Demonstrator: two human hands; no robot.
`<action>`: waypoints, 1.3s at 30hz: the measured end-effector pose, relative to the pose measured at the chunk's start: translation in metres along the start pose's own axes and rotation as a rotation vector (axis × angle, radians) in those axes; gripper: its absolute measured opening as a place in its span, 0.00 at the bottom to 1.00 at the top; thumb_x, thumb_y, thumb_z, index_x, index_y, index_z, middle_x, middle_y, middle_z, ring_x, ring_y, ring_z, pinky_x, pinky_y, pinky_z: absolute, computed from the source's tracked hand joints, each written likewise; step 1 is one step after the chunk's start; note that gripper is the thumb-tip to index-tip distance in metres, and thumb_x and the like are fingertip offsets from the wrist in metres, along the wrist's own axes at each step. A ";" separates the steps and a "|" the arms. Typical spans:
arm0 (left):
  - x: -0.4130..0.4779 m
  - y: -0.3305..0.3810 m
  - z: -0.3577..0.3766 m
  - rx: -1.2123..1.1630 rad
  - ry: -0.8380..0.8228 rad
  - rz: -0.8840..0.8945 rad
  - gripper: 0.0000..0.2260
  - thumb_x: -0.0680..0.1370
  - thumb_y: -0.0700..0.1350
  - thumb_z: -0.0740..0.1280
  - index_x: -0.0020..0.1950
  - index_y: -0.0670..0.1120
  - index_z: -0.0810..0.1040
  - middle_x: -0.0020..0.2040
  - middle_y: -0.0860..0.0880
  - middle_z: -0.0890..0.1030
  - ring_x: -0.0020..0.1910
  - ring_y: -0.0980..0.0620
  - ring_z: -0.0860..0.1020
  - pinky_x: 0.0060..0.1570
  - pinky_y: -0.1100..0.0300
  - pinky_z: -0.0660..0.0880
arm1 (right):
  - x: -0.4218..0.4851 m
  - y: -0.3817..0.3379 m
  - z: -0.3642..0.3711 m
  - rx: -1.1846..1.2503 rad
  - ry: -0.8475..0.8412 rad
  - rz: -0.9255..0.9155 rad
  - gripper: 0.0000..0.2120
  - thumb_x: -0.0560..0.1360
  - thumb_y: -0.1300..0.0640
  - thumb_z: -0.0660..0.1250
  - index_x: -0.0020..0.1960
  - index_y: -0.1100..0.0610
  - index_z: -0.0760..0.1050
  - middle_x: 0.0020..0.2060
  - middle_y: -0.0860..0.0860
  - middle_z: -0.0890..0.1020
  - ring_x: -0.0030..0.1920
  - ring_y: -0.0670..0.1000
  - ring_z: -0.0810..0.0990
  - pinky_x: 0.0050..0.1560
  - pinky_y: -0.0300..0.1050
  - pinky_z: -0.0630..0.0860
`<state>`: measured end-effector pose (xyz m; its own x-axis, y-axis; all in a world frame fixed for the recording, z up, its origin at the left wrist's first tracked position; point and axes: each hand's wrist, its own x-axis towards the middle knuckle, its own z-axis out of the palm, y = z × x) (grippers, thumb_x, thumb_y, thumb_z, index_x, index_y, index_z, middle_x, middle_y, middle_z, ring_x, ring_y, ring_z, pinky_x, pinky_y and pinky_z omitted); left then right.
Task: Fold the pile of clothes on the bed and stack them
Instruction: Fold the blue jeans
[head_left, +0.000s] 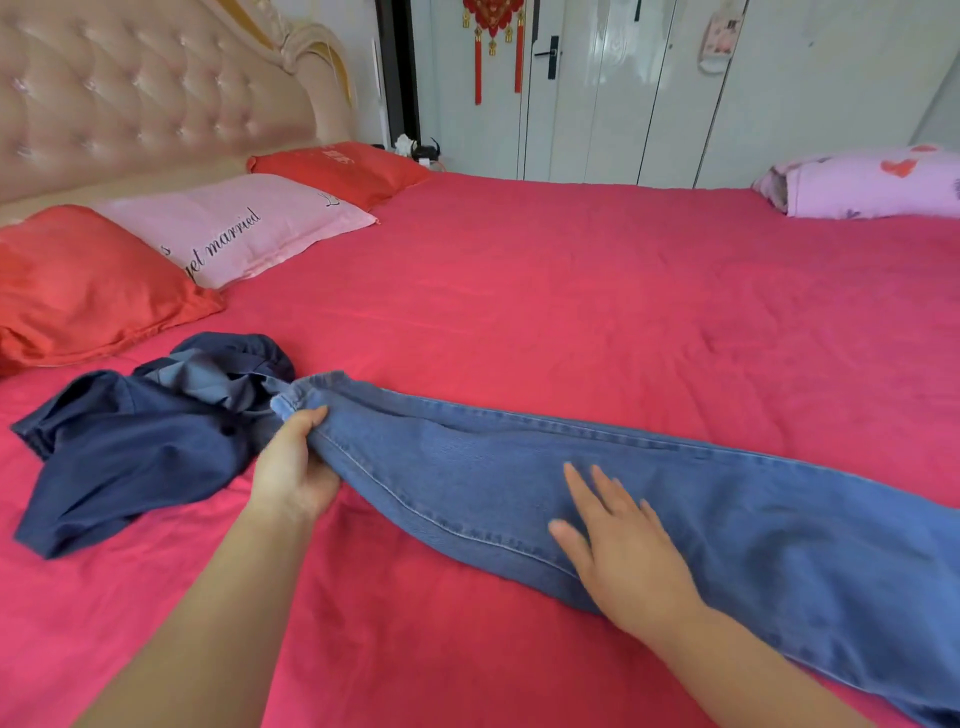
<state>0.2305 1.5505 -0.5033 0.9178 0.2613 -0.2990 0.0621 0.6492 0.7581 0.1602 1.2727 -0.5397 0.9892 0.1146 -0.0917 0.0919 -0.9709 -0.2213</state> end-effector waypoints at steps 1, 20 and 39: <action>-0.003 0.001 0.009 -0.001 -0.038 0.033 0.12 0.78 0.38 0.57 0.46 0.42 0.80 0.47 0.45 0.83 0.42 0.51 0.83 0.49 0.58 0.78 | 0.004 -0.004 0.002 0.038 0.038 -0.016 0.44 0.63 0.28 0.27 0.76 0.45 0.39 0.77 0.50 0.44 0.76 0.52 0.44 0.74 0.51 0.45; -0.106 -0.187 0.102 1.744 -1.009 0.495 0.17 0.71 0.46 0.67 0.57 0.45 0.70 0.59 0.47 0.73 0.59 0.49 0.71 0.68 0.54 0.61 | -0.021 0.101 -0.037 1.930 -0.007 0.570 0.26 0.77 0.38 0.54 0.54 0.61 0.74 0.49 0.60 0.81 0.50 0.58 0.80 0.51 0.55 0.76; -0.034 -0.111 0.081 1.746 -0.116 0.276 0.19 0.80 0.51 0.60 0.53 0.34 0.77 0.55 0.33 0.79 0.56 0.37 0.76 0.48 0.53 0.68 | -0.041 0.087 -0.013 0.337 0.140 0.140 0.22 0.80 0.48 0.53 0.74 0.47 0.60 0.75 0.52 0.59 0.74 0.49 0.57 0.73 0.46 0.58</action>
<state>0.2243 1.4115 -0.5300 0.9884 0.1237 -0.0881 0.1508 -0.8674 0.4742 0.1292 1.1810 -0.5422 0.9977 -0.0664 -0.0154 -0.0646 -0.8488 -0.5248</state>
